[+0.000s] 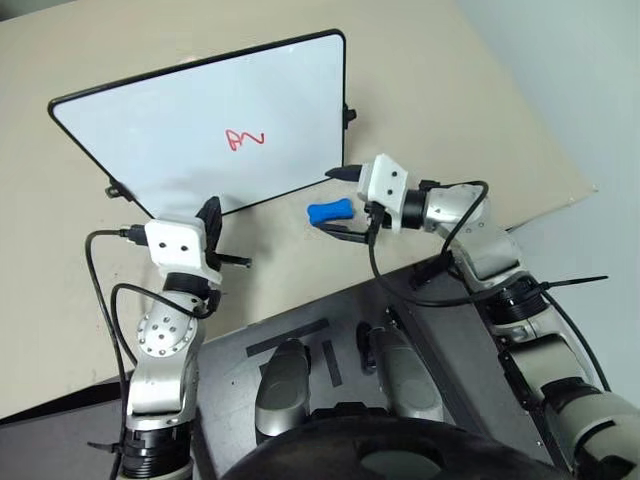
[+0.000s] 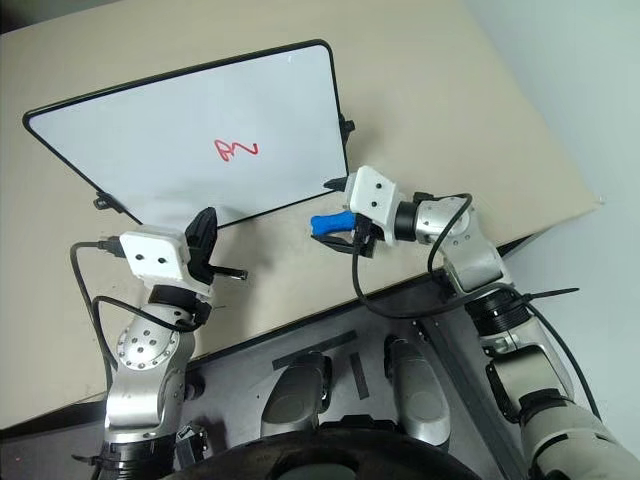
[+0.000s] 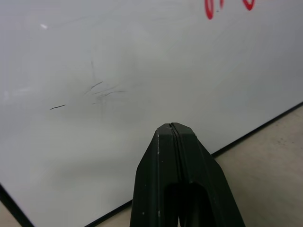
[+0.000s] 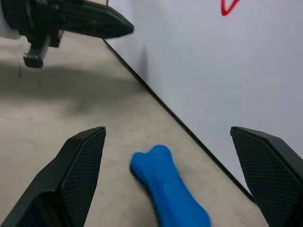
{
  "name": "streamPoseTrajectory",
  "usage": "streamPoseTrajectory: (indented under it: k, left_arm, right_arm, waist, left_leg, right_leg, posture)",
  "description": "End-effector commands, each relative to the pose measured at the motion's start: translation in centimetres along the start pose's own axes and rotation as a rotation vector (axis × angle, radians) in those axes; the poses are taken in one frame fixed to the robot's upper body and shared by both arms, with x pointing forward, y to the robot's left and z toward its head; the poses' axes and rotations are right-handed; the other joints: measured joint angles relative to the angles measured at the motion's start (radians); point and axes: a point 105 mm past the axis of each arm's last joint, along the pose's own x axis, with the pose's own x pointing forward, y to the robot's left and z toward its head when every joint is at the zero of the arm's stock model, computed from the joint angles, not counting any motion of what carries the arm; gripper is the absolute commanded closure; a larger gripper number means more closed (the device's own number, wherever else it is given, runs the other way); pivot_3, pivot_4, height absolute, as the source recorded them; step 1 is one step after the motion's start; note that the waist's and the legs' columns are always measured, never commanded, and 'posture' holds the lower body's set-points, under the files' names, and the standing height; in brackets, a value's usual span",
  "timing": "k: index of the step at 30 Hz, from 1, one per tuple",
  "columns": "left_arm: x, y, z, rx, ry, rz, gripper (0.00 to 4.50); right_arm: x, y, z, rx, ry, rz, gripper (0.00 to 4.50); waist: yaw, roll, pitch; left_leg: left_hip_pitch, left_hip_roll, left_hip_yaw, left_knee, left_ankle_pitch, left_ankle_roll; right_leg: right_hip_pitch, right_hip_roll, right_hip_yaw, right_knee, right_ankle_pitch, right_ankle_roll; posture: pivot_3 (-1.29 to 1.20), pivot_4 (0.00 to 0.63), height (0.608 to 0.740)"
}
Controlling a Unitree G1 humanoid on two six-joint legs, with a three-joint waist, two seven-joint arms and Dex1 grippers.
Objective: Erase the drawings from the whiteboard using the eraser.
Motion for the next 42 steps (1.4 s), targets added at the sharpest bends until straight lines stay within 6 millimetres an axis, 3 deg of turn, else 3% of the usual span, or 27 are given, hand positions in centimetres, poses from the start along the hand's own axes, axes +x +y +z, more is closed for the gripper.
streamPoseTrajectory:
  k: [1,10,18,33,42]
  left_arm:
    - [0.6,0.6,1.7,0.028,-0.056,-0.013,4.5]
    - [1.7,0.8,2.4,0.061,-0.083,-0.061,4.5]
    - [1.6,0.9,2.4,0.056,-0.094,-0.015,4.5]
    - [0.6,-1.1,1.4,0.0,-0.078,0.017,4.5]
    - [0.6,-2.0,1.2,-0.023,-0.071,-0.005,4.5]
  right_arm:
    - [0.0,-0.5,1.4,-0.026,-0.055,-0.044,0.05]
    - [-0.1,-0.8,2.0,-0.037,-0.081,-0.084,0.05]
    - [0.2,0.0,1.4,-0.046,-0.063,-0.014,0.05]
    - [-1.8,-0.9,0.2,-0.077,0.034,0.073,0.05]
    - [-1.7,-0.1,-1.0,-0.01,0.064,0.136,0.05]
  waist:
    - [0.0,0.0,0.0]
    - [-0.001,0.0,0.0]
    - [-0.001,0.0,0.0]
    - [-0.001,0.0,0.0]
    - [-0.001,-0.001,0.0]
  left_leg:
    - [0.0,0.0,0.0,0.0,0.0,0.0]
    - [0.001,0.0,0.0,0.0,0.0,0.0]
    - [-0.001,0.0,0.0,0.0,0.0,0.0]
    - [0.0,0.0,0.0,0.0,0.0,0.0]
    - [0.0,0.0,0.0,0.0,0.0,0.0]
  right_leg:
    - [0.0,0.0,0.0,0.0,0.001,-0.001]
    - [0.0,0.0,0.0,0.0,0.003,-0.002]
    - [-0.001,0.0,0.0,-0.001,0.002,0.0]
    - [-0.001,0.0,0.0,-0.001,0.002,-0.001]
    - [0.0,0.0,0.0,-0.001,0.002,-0.001]
  posture:
    - [0.0,0.15,0.74]
    - [0.0,0.15,0.74]
    - [0.0,0.15,0.74]
    - [0.0,0.15,0.74]
    - [0.0,0.15,0.74]
